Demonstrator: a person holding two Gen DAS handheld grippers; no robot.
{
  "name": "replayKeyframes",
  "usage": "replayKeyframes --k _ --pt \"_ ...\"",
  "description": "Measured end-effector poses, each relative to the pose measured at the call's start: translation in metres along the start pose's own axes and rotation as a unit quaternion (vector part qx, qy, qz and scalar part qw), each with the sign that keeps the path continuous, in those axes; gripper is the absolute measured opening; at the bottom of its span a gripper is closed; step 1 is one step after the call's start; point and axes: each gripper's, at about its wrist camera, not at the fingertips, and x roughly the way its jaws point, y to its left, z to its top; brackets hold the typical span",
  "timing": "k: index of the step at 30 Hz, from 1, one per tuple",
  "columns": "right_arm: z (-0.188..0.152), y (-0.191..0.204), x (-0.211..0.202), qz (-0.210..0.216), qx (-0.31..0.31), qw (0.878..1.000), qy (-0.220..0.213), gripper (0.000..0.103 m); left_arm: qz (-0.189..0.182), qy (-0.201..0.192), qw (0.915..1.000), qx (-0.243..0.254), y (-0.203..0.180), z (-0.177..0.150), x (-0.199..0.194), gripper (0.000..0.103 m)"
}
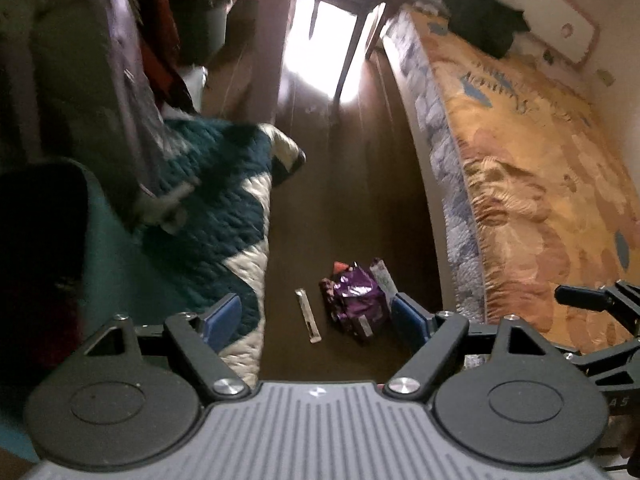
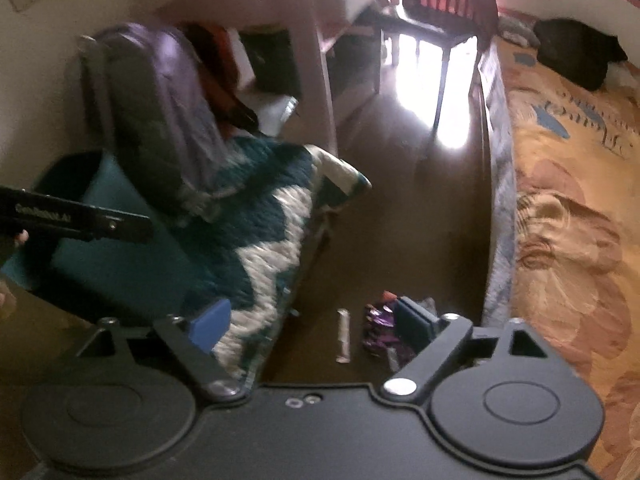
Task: Collect trash
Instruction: 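Move both tools back toward the purple chip bag and cookie packet, then grasp the purple chip bag with the left tool while the right tool grasps the white cookie packet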
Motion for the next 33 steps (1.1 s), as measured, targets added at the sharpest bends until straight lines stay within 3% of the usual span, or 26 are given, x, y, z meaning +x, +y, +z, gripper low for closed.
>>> replayKeyframes --k 2,12,18,23,33 --pt "-0.007 -0.021 0.024 -0.006 -0.003 1.0 0.01 0.102 0.005 0.014 0.9999 -0.002 -0.013 -0.002 0.029 0.082" --pt "-0.057 -0.119 0.191 -0.017 0.024 0.998 0.057 0.102 0.015 0.097 0.9951 -0.013 -0.038 -0.021 0.22 0.082" --pt "-0.086 -0.164 0.305 -0.044 0.06 0.994 0.077 0.101 0.019 0.107 0.9939 0.016 -0.051 -0.045 0.321 0.082" --pt "-0.097 -0.204 0.389 -0.047 0.1 0.99 0.089 0.1 0.023 0.125 0.9919 0.01 -0.059 -0.065 0.394 0.082" --pt "-0.118 -0.265 0.51 -0.064 0.165 0.975 0.133 0.093 -0.006 0.147 0.9889 -0.019 -0.079 -0.088 0.518 0.082"
